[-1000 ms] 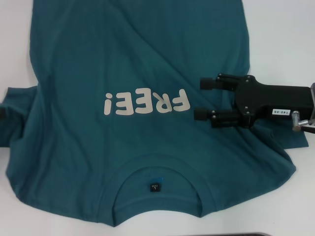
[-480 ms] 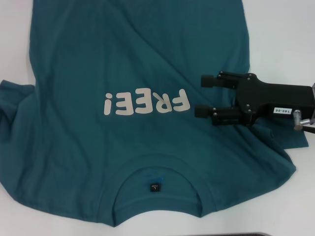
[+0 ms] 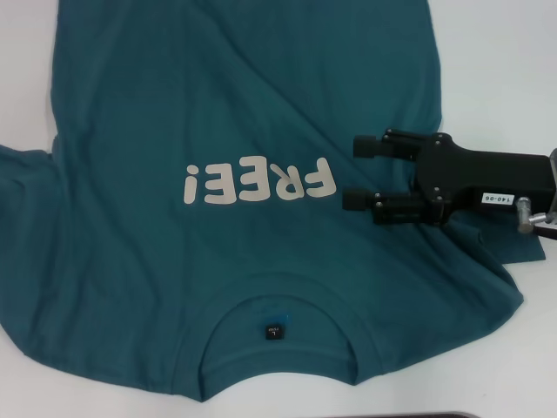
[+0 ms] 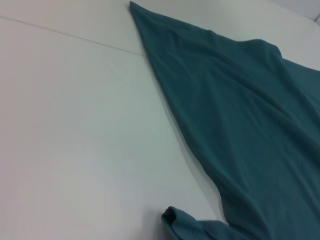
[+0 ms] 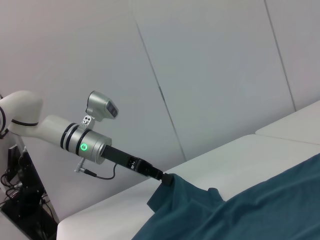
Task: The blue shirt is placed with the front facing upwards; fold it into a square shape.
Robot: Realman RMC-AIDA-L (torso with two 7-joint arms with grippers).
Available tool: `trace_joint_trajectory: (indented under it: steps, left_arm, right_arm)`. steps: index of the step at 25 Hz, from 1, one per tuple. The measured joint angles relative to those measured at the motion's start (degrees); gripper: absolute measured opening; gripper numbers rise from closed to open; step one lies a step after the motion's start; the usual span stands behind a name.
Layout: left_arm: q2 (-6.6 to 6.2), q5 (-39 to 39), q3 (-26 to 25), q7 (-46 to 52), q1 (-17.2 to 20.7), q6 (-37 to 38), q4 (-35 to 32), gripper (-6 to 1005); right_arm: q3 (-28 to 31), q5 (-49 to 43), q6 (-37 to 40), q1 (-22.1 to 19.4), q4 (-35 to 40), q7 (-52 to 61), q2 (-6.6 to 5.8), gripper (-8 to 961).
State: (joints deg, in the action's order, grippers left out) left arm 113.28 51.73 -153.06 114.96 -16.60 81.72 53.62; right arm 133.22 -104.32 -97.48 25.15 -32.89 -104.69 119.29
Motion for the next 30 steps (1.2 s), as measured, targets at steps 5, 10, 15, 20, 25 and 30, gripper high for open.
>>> trace_joint_trajectory:
  steps: [5, 10, 15, 20, 25, 30]
  left_arm:
    - [-0.26, -0.1, -0.4, 0.3, 0.2, -0.1, 0.4, -1]
    - [-0.24, -0.8, -0.7, 1.1, 0.3, 0.4, 2.2, 0]
    - [0.06, -0.7, -0.8, 1.7, 0.0, 2.6, 3.2, 0]
    - [0.19, 0.1, -1.0, 2.7, -0.8, 6.3, 3.4, -1]
    - [0.35, 0.9, -2.2, 3.9, -1.6, 10.2, 3.8, 0]
    - [0.49, 2.9, -2.6, 4.7, -2.6, 13.9, 3.5, 0]
  right_arm:
    - [0.0, 0.0, 0.0, 0.0, 0.0, 0.0, 0.06, 913]
    - [0.0, 0.0, 0.1, 0.2, 0.0, 0.0, 0.06, 913]
    - [-0.3, 0.0, 0.2, 0.2, 0.0, 0.0, 0.06, 913]
    - [-0.3, 0.0, 0.3, 0.3, 0.1, 0.0, 0.06, 913]
    - [-0.4, 0.0, 0.4, 0.4, 0.1, 0.0, 0.06, 913]
    - [-0.4, -0.1, 0.4, 0.4, 0.3, 0.0, 0.06, 914]
